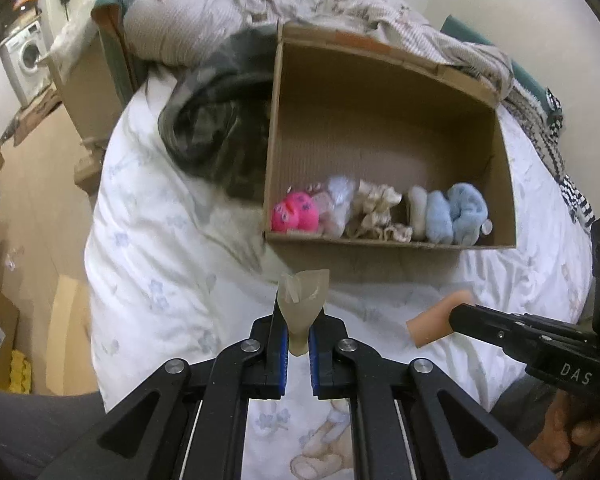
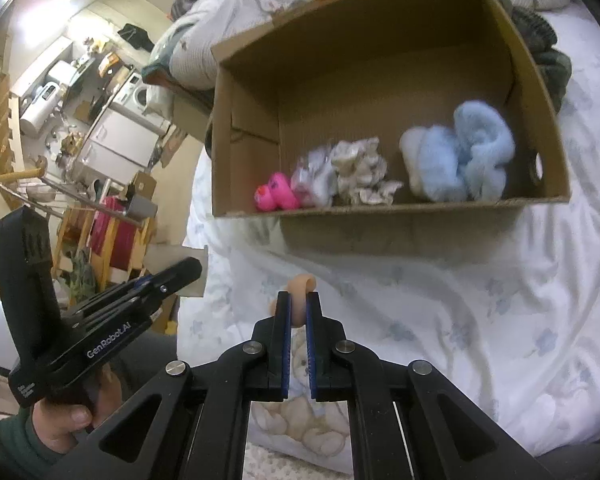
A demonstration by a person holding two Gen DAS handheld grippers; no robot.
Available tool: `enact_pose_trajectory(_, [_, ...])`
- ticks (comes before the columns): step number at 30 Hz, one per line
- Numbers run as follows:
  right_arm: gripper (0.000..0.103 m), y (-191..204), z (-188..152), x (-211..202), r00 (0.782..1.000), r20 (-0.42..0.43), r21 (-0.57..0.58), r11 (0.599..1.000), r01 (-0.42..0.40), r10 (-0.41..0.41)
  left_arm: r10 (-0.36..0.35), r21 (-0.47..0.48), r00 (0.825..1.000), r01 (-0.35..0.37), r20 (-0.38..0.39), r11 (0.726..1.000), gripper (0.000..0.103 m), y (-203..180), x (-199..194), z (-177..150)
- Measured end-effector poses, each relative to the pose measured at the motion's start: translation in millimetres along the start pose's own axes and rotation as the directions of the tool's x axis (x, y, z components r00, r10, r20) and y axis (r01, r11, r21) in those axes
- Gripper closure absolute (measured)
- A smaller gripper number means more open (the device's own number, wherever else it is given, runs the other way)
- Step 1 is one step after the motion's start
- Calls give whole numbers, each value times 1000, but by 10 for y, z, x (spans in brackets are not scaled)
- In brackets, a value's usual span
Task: Organize soft objects
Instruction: 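Carry the beige piece and peach roll into the box with both grippers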
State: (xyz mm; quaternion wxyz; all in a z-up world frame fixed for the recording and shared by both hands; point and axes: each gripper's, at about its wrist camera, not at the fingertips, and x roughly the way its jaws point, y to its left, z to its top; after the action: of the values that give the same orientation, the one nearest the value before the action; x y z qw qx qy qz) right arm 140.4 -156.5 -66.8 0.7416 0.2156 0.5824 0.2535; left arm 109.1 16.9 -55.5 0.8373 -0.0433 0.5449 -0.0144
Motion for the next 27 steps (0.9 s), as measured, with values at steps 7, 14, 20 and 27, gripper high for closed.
enact_pose_trajectory(7, [95, 39, 159, -253, 994, 104, 13, 999, -30, 28, -11, 42, 998, 8, 60, 999, 95, -135, -168, 121])
enact_pose_trajectory(14, [95, -47, 389, -543, 983, 178, 41, 998, -46, 38, -57, 65, 997, 53, 60, 997, 95, -320, -236, 459])
enact_pose_trajectory(20, [95, -146, 622, -696, 974, 225, 26, 1000, -12, 6, -48, 86, 995, 40, 88, 995, 95, -405, -252, 811])
enact_pose_trajectory(27, [95, -431, 637, -550, 971, 235, 98, 995, 19, -42, -25, 154, 992, 5, 127, 988, 95, -481, -32, 957])
